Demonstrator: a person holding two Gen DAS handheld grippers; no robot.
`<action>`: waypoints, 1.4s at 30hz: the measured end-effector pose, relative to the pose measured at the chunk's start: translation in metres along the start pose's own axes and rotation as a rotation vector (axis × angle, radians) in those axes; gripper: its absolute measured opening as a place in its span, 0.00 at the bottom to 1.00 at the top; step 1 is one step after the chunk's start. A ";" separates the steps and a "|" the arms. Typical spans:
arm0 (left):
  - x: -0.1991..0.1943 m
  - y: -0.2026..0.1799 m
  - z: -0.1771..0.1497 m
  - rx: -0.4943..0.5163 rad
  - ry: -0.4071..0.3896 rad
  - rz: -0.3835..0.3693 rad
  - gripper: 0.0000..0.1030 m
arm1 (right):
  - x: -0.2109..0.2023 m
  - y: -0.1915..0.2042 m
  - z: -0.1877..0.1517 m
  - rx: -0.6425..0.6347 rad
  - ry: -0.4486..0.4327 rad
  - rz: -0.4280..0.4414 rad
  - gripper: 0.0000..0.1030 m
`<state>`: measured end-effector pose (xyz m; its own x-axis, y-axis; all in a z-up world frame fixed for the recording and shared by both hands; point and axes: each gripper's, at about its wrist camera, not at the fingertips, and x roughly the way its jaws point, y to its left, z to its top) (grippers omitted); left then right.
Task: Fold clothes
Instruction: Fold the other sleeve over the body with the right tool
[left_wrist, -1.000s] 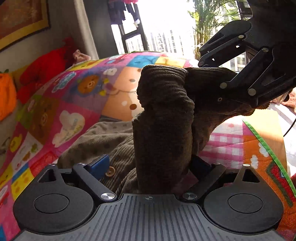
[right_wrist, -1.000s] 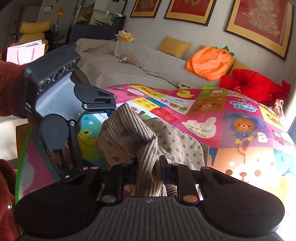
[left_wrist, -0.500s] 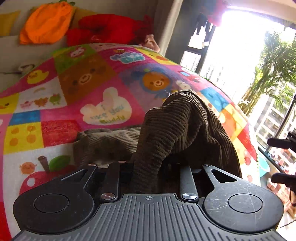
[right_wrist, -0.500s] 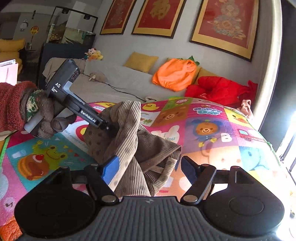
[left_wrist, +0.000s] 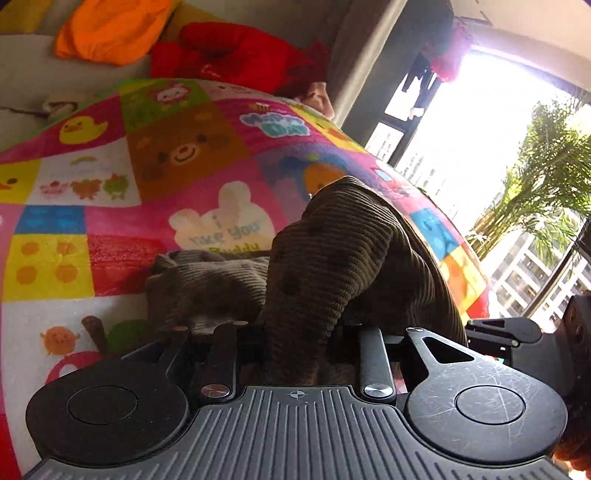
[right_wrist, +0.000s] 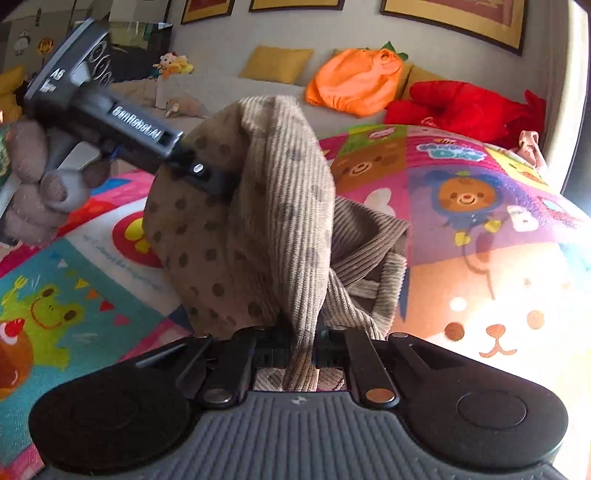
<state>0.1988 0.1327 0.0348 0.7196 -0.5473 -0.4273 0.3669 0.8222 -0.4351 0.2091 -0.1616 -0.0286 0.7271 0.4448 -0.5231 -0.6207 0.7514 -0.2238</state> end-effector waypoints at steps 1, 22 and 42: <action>0.002 0.003 0.004 -0.009 -0.006 0.004 0.30 | 0.000 -0.007 0.009 -0.019 -0.032 -0.042 0.09; 0.011 0.067 0.028 -0.301 -0.094 0.328 0.83 | 0.172 -0.102 0.052 0.178 0.184 -0.102 0.74; 0.034 0.044 -0.037 -0.561 0.079 0.061 0.92 | 0.103 -0.099 0.078 0.305 -0.021 0.037 0.76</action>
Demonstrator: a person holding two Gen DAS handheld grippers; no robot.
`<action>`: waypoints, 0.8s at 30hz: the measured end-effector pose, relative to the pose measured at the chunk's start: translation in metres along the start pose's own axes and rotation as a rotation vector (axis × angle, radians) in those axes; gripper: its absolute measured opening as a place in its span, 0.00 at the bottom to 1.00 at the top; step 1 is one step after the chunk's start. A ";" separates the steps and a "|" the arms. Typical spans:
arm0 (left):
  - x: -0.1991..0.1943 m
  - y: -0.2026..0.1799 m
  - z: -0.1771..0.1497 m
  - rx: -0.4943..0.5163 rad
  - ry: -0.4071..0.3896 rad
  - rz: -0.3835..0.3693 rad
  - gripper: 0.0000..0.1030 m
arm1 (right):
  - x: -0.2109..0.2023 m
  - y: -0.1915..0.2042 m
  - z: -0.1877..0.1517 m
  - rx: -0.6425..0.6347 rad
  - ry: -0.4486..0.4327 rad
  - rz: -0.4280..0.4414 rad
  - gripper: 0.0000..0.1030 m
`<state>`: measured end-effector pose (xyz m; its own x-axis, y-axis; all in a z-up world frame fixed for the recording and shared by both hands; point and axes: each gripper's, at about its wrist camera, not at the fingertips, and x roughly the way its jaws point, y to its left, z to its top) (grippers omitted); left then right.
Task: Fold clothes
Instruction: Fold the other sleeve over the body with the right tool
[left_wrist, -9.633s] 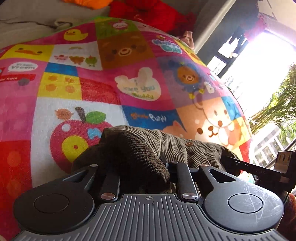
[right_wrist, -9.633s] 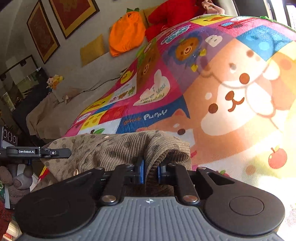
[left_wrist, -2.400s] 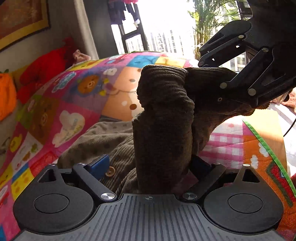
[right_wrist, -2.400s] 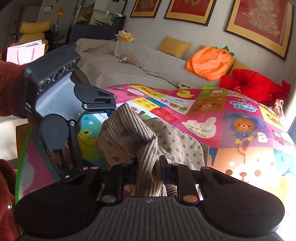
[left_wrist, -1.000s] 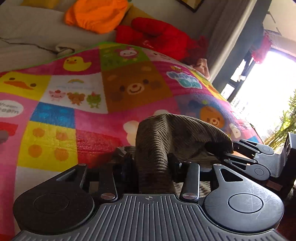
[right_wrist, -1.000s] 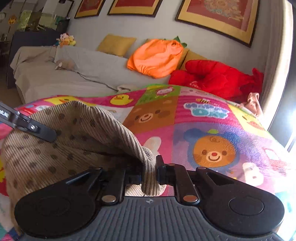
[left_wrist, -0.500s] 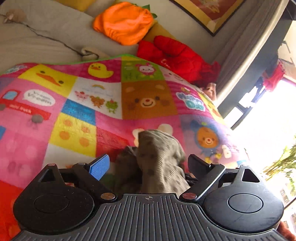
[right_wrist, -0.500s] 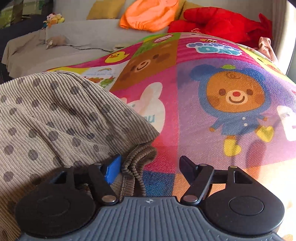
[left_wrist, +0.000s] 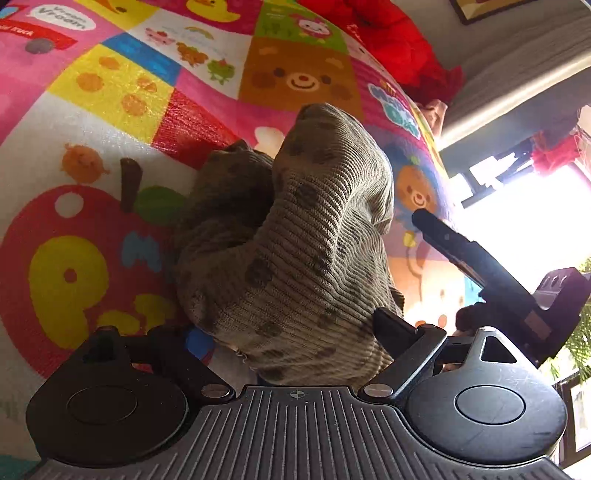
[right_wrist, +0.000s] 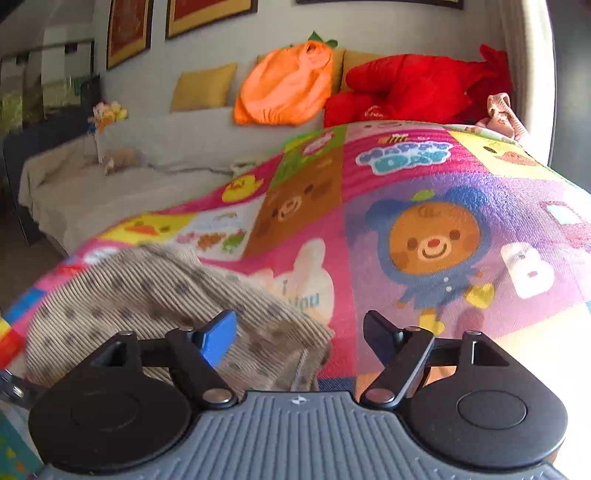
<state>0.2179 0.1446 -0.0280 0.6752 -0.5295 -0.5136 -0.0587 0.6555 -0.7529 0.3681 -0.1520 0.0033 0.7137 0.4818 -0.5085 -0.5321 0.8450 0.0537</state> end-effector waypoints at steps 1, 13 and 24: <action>0.001 0.000 0.001 0.002 -0.004 -0.002 0.92 | 0.004 -0.001 0.004 0.023 0.002 0.030 0.76; -0.006 0.017 0.020 -0.052 -0.067 -0.022 0.91 | 0.093 -0.002 -0.030 0.094 0.266 0.168 0.68; -0.036 0.013 0.015 0.069 0.034 -0.055 0.94 | -0.064 0.061 -0.121 0.192 0.297 0.340 0.61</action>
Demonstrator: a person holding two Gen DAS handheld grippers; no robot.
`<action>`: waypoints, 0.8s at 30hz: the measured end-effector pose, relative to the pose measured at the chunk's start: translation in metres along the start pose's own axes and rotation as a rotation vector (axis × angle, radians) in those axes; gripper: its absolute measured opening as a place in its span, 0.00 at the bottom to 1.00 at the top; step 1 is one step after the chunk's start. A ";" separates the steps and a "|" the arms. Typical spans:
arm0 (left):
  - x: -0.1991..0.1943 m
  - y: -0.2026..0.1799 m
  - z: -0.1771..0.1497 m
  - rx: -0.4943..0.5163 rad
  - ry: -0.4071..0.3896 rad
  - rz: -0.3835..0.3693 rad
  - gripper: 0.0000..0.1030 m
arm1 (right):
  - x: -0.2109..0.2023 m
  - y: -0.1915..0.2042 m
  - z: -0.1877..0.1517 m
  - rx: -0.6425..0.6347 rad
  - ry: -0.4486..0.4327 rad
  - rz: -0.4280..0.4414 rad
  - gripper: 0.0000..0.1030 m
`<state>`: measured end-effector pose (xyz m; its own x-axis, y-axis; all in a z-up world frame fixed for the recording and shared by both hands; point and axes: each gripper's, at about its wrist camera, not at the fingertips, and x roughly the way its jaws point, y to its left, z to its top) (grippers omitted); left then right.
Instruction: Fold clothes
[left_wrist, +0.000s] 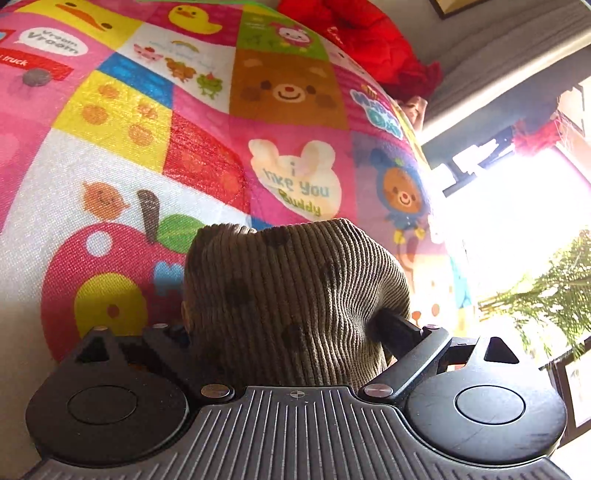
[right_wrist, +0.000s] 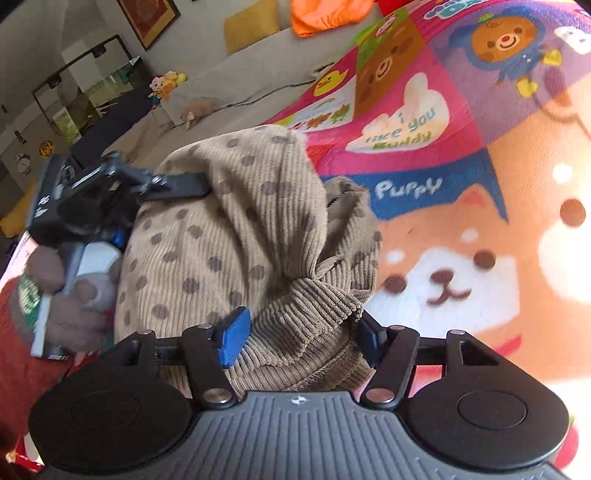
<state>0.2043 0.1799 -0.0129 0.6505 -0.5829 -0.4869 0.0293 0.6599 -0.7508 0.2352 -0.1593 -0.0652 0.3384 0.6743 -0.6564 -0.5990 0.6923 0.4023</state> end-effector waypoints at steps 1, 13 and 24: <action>-0.003 -0.003 -0.001 0.014 0.003 0.012 0.94 | -0.007 0.007 -0.011 -0.002 0.000 0.014 0.61; -0.074 -0.045 -0.054 0.305 -0.101 0.177 0.93 | -0.073 0.011 0.004 -0.078 -0.247 -0.106 0.65; -0.103 -0.061 -0.064 0.414 -0.186 0.089 0.92 | 0.019 0.038 0.073 -0.065 -0.234 0.090 0.09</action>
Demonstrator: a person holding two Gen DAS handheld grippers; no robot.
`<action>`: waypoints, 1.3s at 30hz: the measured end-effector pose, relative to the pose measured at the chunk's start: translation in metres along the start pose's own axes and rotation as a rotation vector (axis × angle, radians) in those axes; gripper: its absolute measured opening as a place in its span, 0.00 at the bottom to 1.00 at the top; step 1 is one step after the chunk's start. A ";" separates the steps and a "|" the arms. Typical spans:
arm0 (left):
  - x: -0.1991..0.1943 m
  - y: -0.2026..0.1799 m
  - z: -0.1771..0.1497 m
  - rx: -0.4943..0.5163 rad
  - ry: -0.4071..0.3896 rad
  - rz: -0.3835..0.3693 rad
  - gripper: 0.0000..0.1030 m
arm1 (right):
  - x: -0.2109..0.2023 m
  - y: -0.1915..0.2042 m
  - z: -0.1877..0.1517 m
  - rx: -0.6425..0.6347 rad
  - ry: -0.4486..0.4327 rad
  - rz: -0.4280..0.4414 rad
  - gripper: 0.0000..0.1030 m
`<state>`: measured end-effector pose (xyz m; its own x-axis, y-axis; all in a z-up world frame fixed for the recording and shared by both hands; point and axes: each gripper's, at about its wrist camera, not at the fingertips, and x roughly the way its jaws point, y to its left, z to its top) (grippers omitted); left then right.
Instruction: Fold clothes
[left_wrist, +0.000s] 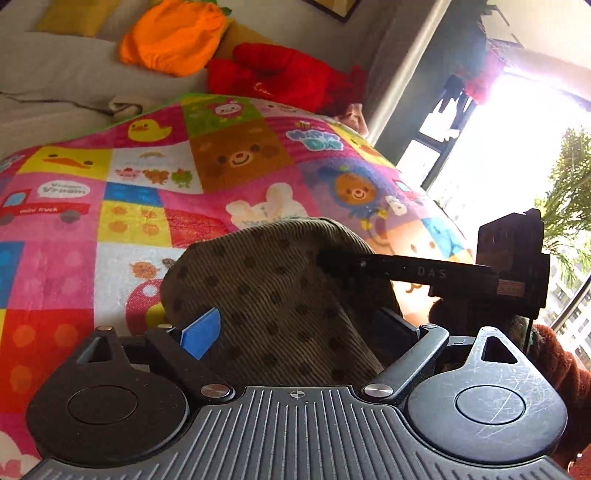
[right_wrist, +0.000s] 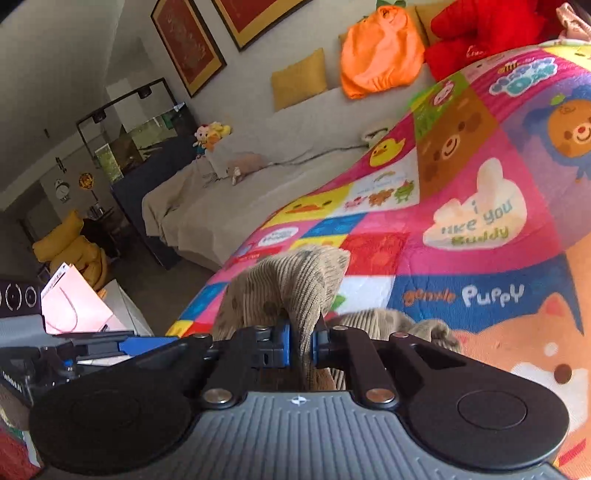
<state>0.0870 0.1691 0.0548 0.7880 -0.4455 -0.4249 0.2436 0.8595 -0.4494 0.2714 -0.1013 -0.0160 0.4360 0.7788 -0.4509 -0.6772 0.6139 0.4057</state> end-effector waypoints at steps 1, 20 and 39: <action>-0.002 0.000 0.003 0.005 -0.014 -0.020 0.93 | -0.007 0.002 0.006 -0.009 -0.030 -0.006 0.08; 0.115 -0.003 -0.011 -0.104 0.191 -0.099 0.92 | -0.069 -0.036 -0.028 -0.201 -0.057 -0.316 0.30; 0.076 -0.023 0.046 -0.031 0.039 -0.155 0.90 | -0.041 0.001 -0.092 -0.178 0.084 -0.187 0.63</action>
<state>0.1670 0.1275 0.0687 0.7193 -0.5825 -0.3786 0.3425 0.7715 -0.5362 0.1983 -0.1442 -0.0705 0.5175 0.6358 -0.5727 -0.6860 0.7083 0.1665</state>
